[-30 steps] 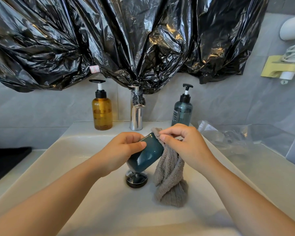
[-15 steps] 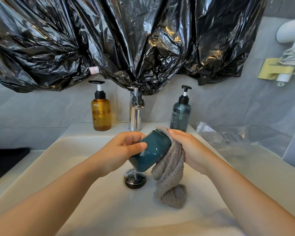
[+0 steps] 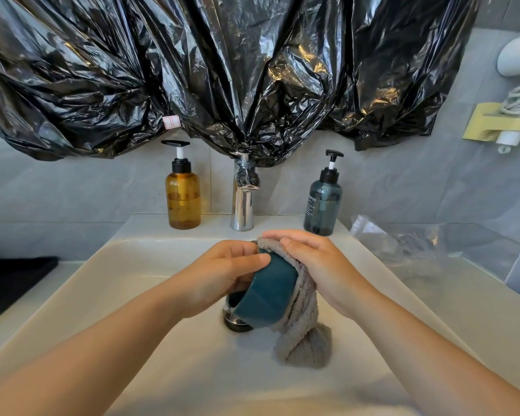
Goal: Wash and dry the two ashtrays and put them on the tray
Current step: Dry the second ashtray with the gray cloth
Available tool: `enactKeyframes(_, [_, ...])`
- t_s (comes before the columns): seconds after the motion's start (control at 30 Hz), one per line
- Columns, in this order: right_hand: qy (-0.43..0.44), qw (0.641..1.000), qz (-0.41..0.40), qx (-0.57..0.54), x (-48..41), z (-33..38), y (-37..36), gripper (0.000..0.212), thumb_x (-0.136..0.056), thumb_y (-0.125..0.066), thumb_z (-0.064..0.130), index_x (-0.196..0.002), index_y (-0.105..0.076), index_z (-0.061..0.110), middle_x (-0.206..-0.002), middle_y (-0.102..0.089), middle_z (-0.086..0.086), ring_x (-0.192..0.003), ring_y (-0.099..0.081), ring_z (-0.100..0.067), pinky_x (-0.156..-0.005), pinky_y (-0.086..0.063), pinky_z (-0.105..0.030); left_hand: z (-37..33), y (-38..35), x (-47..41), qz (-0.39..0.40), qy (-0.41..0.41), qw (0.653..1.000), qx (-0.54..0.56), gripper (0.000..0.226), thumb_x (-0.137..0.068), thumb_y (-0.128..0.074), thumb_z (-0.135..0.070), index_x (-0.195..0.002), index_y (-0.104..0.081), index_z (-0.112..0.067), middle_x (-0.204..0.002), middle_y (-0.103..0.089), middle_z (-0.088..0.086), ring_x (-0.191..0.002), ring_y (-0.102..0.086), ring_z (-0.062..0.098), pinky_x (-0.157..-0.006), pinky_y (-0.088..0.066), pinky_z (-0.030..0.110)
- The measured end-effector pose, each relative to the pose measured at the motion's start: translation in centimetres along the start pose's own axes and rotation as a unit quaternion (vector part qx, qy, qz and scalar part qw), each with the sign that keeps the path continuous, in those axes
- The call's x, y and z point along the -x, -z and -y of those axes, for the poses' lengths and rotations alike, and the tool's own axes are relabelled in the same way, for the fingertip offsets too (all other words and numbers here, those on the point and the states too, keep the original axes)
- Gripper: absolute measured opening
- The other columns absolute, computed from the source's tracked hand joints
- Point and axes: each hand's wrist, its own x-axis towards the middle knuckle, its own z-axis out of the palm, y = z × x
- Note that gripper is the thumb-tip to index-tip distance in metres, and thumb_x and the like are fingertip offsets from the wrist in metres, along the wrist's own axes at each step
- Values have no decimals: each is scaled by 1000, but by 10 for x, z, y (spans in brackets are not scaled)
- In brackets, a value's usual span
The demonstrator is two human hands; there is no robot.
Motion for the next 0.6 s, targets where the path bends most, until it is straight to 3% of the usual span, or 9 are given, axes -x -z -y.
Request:
enactKeyframes(0.1, [27, 998, -57, 16, 1, 0, 1, 21, -97, -54, 26, -109, -70, 32, -109, -70, 9, -109, -62, -9, -98, -48, -31, 1, 4, -1, 2, -8, 1000, 25, 33, -86, -63, -17, -113, -62, 3, -100, -71, 12, -91, -67, 22, -82, -54, 31])
enactKeyframes(0.17, [21, 997, -74, 8, 2, -1, 1, 15, -95, -58, 27, -109, -64, 28, -103, -70, 8, -101, -65, -7, -89, -49, -23, 1, 4, -1, 10, -4, 1000, 16, 31, -85, -64, -13, -113, -63, 0, -100, -72, 8, -91, -68, 19, -79, -54, 28])
enactKeyframes(0.27, [84, 987, -110, 85, 5, 1, 0, 4, -91, -63, 25, -92, -67, 24, -92, -70, 9, -88, -64, -2, -80, -48, -19, 1, 1, 0, -4, -2, 1000, 5, 21, -92, -55, -5, -112, -63, -4, -100, -74, 6, -91, -69, 18, -78, -56, 27])
enactKeyframes(0.43, [172, 962, -130, 165, 6, 5, -7, 5, -85, -70, 24, -82, -71, 28, -90, -60, 13, -90, -57, 0, -77, -43, -8, 0, 1, -1, -28, -7, 999, -34, 22, -95, -52, -10, -115, -63, -14, -109, -72, 7, -104, -67, 25, -92, -54, 42])
enactKeyframes(0.6, [109, 967, -171, 157, -1, 0, 0, 11, -90, -64, 28, -81, -70, 24, -82, -65, 7, -80, -58, -4, -70, -44, -17, 1, 1, 0, -19, 2, 999, -31, 22, -95, -51, -6, -113, -63, -10, -106, -73, 7, -98, -69, 22, -82, -56, 31])
